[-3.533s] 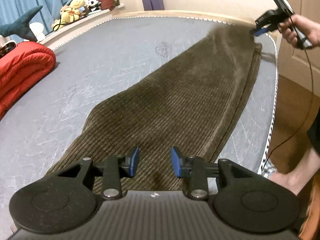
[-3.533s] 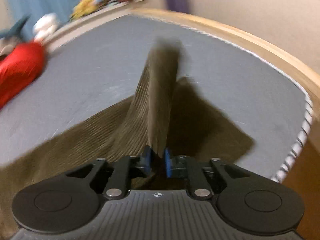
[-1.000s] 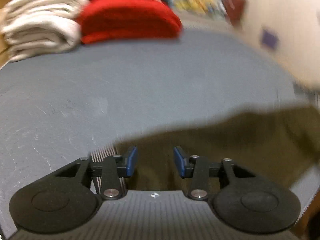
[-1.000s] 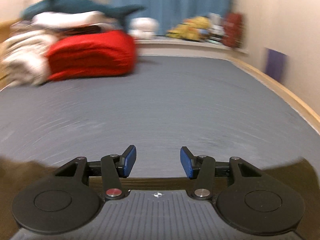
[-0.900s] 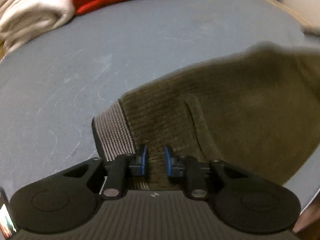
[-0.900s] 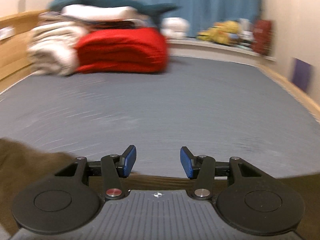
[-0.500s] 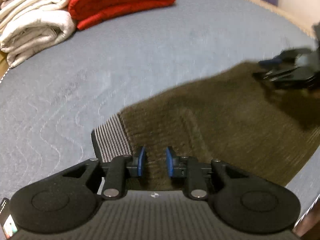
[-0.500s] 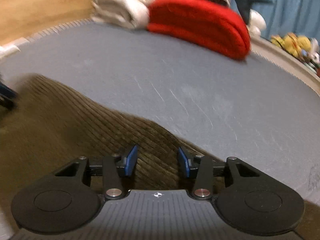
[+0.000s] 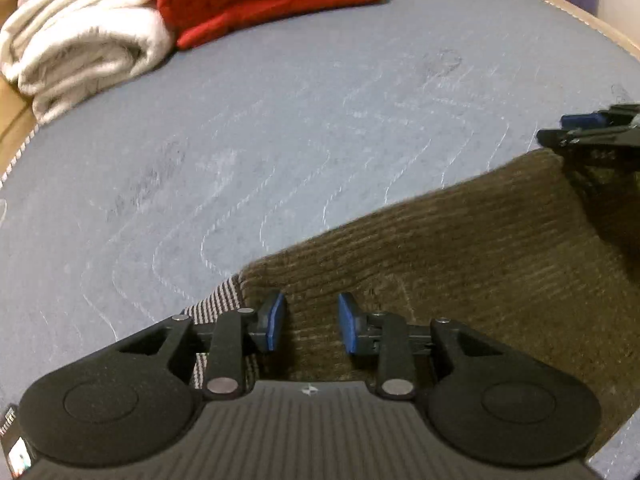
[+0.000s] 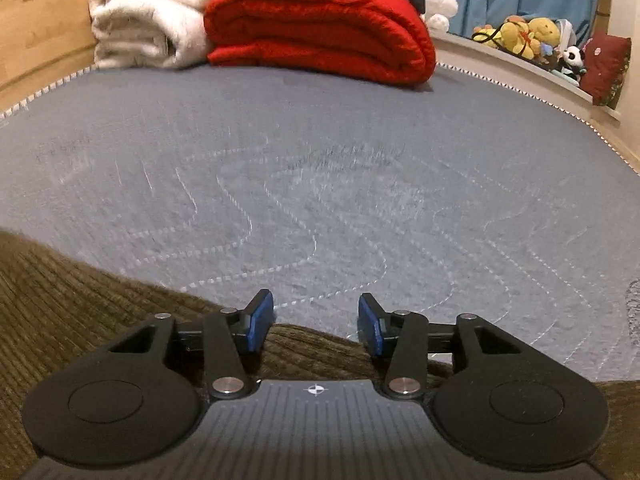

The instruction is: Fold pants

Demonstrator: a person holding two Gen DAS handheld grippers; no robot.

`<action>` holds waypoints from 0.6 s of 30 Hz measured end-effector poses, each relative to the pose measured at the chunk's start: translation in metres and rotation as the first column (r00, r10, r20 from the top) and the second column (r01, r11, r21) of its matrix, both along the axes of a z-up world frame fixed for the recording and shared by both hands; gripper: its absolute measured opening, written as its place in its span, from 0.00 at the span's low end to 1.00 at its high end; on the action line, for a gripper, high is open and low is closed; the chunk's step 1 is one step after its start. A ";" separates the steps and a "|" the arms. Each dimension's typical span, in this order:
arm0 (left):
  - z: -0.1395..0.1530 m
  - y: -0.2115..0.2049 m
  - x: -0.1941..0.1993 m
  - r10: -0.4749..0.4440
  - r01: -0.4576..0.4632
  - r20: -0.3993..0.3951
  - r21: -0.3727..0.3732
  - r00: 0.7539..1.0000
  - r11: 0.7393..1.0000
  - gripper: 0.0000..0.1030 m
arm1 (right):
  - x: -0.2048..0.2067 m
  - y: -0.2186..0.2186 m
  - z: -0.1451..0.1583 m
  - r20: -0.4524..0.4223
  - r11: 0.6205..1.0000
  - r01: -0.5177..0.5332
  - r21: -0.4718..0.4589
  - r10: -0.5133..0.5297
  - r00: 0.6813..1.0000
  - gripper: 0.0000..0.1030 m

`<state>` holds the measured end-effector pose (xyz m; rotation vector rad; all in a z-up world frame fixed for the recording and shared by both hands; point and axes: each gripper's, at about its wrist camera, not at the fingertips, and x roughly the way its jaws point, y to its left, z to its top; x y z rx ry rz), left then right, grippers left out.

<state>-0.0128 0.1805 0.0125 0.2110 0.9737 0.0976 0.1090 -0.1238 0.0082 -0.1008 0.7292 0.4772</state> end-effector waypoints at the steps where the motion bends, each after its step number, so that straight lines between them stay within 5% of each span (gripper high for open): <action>1: 0.006 -0.007 0.000 0.003 -0.003 0.013 0.013 1.000 1.000 0.34 | -0.003 -0.009 0.006 0.010 1.000 0.008 0.009 -0.008 1.000 0.51; 8: 0.035 -0.043 0.002 -0.093 0.104 0.145 -0.066 0.985 0.992 0.37 | -0.026 -0.071 0.036 0.080 0.999 0.019 0.040 -0.022 0.997 0.60; 14: 0.031 -0.078 0.014 -0.145 0.157 0.153 -0.067 0.978 0.985 0.37 | -0.041 -0.118 0.021 0.027 0.998 0.042 -0.039 -0.041 0.999 0.62; 18: 0.035 -0.097 0.018 -0.164 0.179 0.169 -0.082 0.972 0.980 0.40 | -0.039 -0.170 0.025 -0.006 0.989 0.149 -0.012 -0.149 0.989 0.62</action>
